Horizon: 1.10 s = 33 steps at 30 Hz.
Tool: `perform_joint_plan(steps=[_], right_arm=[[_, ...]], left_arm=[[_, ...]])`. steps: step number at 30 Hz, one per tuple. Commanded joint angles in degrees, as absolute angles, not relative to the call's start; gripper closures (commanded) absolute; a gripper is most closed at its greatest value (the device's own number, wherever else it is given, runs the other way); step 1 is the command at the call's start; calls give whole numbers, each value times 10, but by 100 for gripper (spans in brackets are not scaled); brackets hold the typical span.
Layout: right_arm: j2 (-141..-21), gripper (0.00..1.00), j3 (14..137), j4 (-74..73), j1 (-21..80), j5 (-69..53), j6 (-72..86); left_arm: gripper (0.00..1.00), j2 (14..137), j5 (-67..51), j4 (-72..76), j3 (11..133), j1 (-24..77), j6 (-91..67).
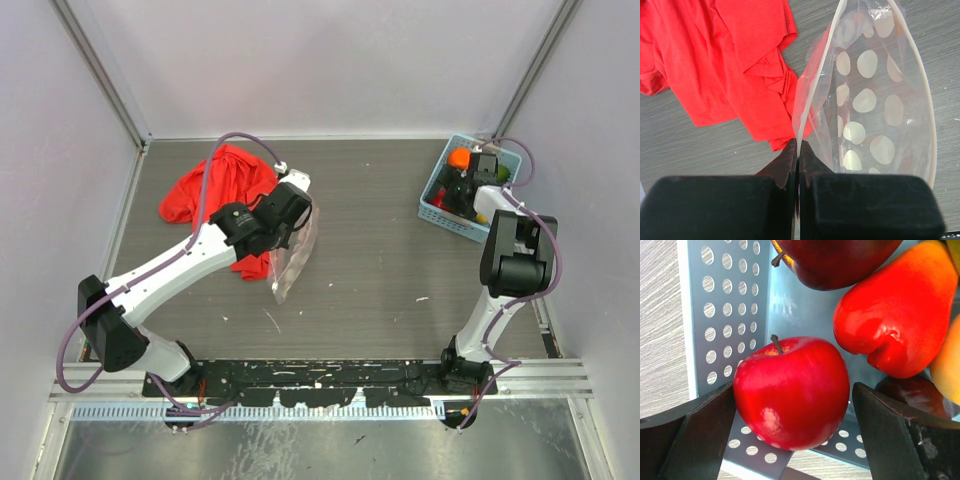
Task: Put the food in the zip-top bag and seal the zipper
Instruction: Pick up the fake fruit from the bin.
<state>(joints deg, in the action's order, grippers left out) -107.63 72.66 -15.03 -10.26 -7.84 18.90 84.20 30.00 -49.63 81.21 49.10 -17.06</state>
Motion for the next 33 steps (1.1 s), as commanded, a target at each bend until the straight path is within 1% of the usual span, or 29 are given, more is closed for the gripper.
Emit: perform_joint_plan(steps=[1,4,6,14,19,26,33], right_arm=[[-1082,0,743,-114,-106,-101,172],[-1079,1,740,-111,-107,-99,164],[-1073,5,739,-110,-106,-96,160],[-1029,33,722,-111,-106,-91,152],[-1003,45,710,-112,-106,-86,148],[-953,49,696,-121,-107,-87,148],[-863,50,664,-119,-101,-128,177]], left_arm=[[100,828,302,-481,814,489,-163],[100,830,297,-483,816,489,-163],[100,832,294,-485,818,489,-163],[100,845,288,-502,836,489,-168],[100,846,288,-506,839,489,-170],[100,852,292,-514,846,489,-174],[100,866,289,-528,866,489,-185]])
